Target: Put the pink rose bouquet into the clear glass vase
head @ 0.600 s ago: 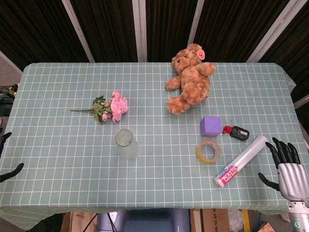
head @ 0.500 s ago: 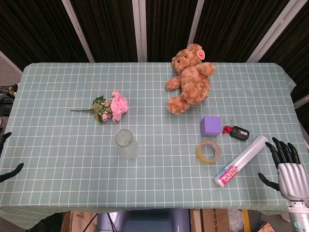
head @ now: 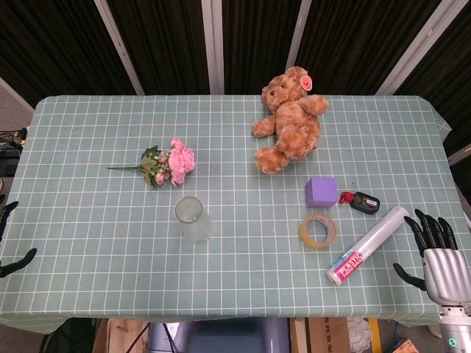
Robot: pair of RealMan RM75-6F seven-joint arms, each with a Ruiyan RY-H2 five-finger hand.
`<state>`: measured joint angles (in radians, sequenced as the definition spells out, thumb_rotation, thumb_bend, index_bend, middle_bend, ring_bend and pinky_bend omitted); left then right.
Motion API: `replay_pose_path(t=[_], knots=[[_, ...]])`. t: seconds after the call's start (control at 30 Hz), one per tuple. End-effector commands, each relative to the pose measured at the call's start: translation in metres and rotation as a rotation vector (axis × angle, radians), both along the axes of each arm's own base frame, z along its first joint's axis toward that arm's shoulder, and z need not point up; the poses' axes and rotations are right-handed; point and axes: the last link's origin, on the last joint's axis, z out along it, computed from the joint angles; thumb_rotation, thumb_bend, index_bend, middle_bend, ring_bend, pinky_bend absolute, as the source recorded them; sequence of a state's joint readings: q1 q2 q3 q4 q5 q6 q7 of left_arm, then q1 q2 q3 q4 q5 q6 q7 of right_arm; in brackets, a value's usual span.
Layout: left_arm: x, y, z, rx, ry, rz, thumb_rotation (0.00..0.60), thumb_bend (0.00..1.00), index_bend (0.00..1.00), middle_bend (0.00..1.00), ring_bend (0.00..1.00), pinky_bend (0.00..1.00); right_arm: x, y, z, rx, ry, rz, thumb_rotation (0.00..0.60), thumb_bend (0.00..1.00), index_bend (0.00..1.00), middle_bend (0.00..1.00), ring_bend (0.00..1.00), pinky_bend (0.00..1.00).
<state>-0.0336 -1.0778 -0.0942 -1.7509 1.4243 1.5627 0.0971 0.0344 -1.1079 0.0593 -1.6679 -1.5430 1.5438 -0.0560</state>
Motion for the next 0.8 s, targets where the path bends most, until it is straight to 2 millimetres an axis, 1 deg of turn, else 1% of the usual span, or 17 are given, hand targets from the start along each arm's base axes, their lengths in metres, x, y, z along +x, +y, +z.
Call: replay_pose_path(t=[0.03,0.33,0.5,0.6,0.7,0.8], knots=[[0.000,0.000,-0.001,-0.005,0.003,0.000,0.600,0.25,0.13,0.01,0.00,0.03,0.000,0.001,0.000,0.002,0.000,-0.002,0.600,0.20,0.13,0.08,0.09,0.00],[0.001,0.002,-0.003,-0.013,-0.004,0.004,0.600,0.25,0.13,0.01,0.00,0.03,-0.001,0.003,0.004,-0.010,-0.009,-0.002,0.600,0.20,0.13,0.08,0.09,0.00],[-0.003,0.014,-0.007,-0.044,0.004,0.018,0.600,0.25,0.12,0.00,0.00,0.03,-0.002,0.004,0.007,-0.016,-0.013,0.000,0.600,0.20,0.13,0.08,0.09,0.00],[-0.002,0.035,-0.006,-0.080,0.010,0.010,0.600,0.25,0.12,0.00,0.00,0.03,-0.003,0.004,0.007,-0.019,-0.015,-0.005,0.600,0.20,0.13,0.08,0.09,0.00],[0.007,0.062,-0.005,-0.116,0.020,-0.021,0.600,0.25,0.11,0.00,0.00,0.03,-0.004,0.003,0.007,-0.024,-0.014,-0.013,0.600,0.20,0.13,0.08,0.09,0.00],[0.021,0.092,-0.005,-0.161,0.067,-0.023,0.600,0.23,0.09,0.00,0.00,0.03,-0.005,0.001,0.007,-0.026,-0.012,-0.022,0.600,0.20,0.13,0.08,0.09,0.00]])
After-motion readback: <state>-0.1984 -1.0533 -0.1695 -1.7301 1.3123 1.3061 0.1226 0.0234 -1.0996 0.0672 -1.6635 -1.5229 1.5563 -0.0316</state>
